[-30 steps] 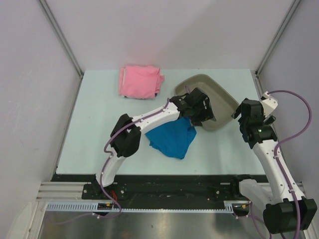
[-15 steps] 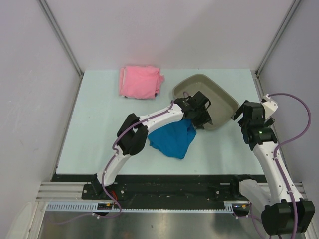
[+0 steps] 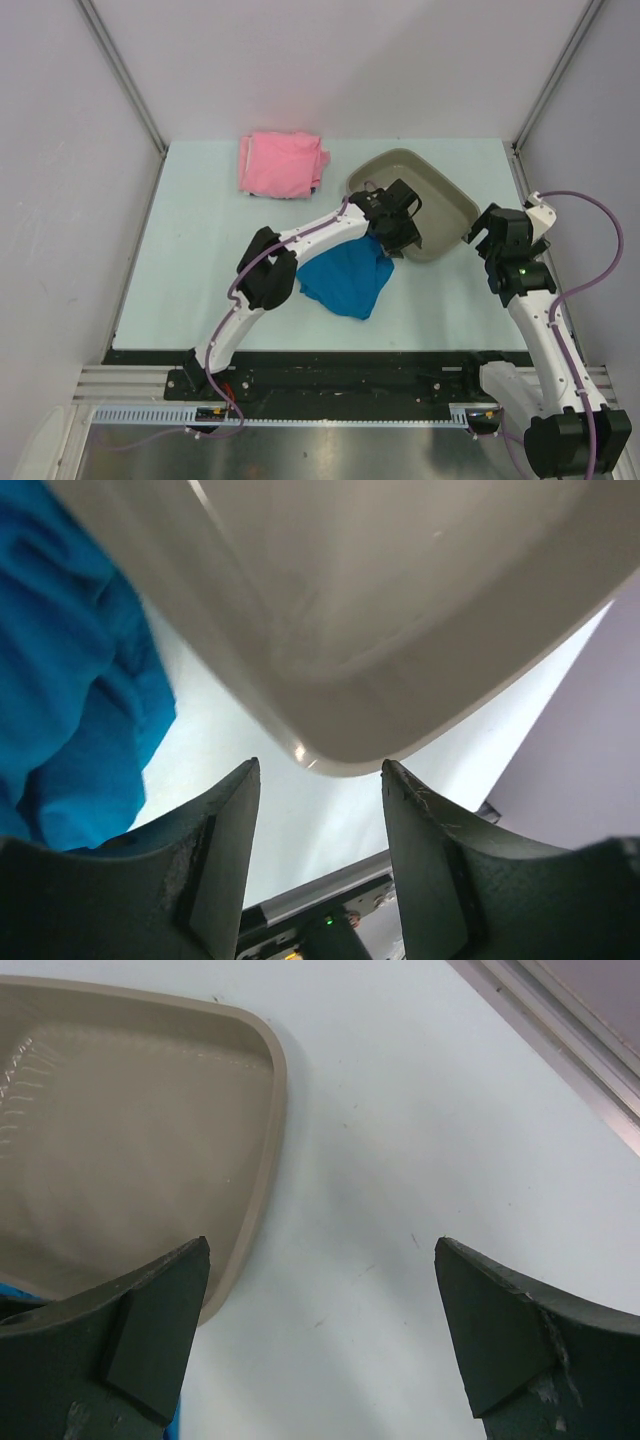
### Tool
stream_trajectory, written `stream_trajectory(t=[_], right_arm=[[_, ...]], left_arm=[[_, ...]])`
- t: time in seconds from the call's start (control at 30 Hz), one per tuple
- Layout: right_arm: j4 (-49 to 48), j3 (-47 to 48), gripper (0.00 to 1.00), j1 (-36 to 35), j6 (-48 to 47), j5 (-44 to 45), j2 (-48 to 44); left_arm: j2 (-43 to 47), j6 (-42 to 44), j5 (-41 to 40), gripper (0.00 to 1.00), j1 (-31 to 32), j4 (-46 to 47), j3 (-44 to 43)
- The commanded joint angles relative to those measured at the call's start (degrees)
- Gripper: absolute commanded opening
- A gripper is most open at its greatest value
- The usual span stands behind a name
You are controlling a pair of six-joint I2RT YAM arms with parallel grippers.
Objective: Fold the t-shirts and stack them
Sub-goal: Flatten the tshirt out
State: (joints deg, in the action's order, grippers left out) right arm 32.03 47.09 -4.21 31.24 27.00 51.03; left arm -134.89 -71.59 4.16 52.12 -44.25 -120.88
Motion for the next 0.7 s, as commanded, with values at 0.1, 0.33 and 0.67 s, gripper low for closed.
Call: stream_trajectory(t=[0.1,0.33,0.67], right_arm=[[-2.6,-1.1,1.00,0.3,-0.2,-2.0,-0.7],[-3.1,-1.0,1.00,0.4,-0.3,-2.9,0.0],[-2.5,-1.2,1.00,0.3,-0.1,-2.8,-0.7]], left_arm=[[-4.6,-1.3,-0.6,0.57,-2.3,-1.6,-6.9],[-7.3,-1.5,0.8,0.56,-2.7,-1.3,-6.0],[-7.1,1.2,3.4,0.00,-3.7,2.1,-3.5]])
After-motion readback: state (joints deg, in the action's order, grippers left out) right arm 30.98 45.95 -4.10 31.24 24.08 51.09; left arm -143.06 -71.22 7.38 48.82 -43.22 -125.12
